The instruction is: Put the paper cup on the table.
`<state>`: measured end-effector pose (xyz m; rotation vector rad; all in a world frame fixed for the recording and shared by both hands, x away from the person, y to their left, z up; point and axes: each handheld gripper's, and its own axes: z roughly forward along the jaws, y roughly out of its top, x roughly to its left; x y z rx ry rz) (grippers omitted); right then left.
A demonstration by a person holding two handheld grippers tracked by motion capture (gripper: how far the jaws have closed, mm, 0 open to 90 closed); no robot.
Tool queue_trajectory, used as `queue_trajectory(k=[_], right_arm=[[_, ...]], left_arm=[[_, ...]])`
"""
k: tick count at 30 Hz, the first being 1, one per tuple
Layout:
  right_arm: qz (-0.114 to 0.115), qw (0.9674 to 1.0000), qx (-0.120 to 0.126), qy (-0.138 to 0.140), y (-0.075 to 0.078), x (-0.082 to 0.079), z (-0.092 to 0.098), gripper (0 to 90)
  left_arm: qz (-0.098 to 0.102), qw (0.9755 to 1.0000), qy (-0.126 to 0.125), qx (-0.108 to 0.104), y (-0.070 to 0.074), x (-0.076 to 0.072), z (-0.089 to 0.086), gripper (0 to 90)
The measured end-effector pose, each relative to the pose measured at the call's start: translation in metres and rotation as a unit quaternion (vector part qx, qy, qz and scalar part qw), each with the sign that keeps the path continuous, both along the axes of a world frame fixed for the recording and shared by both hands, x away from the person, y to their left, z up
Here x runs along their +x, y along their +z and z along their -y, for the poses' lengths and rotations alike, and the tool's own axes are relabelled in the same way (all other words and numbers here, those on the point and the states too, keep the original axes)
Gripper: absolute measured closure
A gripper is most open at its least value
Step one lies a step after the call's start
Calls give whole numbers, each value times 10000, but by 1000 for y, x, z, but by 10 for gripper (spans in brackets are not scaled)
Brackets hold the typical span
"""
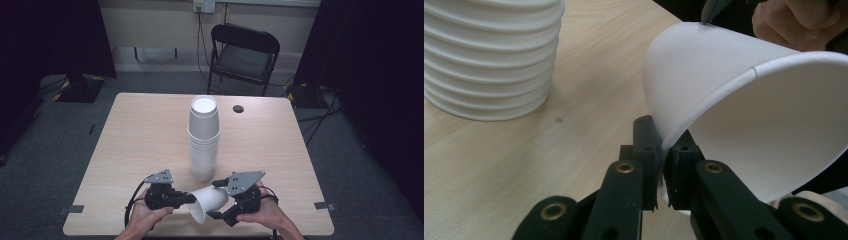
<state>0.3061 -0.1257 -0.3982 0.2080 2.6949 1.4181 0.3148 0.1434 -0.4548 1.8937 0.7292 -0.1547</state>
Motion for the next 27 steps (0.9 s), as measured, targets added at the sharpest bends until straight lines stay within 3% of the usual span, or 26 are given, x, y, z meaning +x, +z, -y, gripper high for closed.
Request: queue_trajectory(k=[4, 10, 16, 24, 27], right_arm=[[32, 9997, -252, 67, -4, -1, -3, 142], [199, 9982, -564, 62, -13, -4, -10, 129], [460, 9964, -716, -19, -16, -7, -15, 117], [807, 9913, -1022, -201, -22, -11, -23, 133], [962, 9868, -1272, -275, -22, -12, -28, 154]], left_arm=[[-109, 9994, 52, -324, 2, 2, -5, 865], [-184, 9986, 107, -491, 2, 3, -8, 865], [-334, 9969, 131, -699, 2, 4, -10, 864], [-471, 9956, 246, -766, 0, 5, -11, 863], [-469, 9957, 242, -764, 0, 6, -12, 859]])
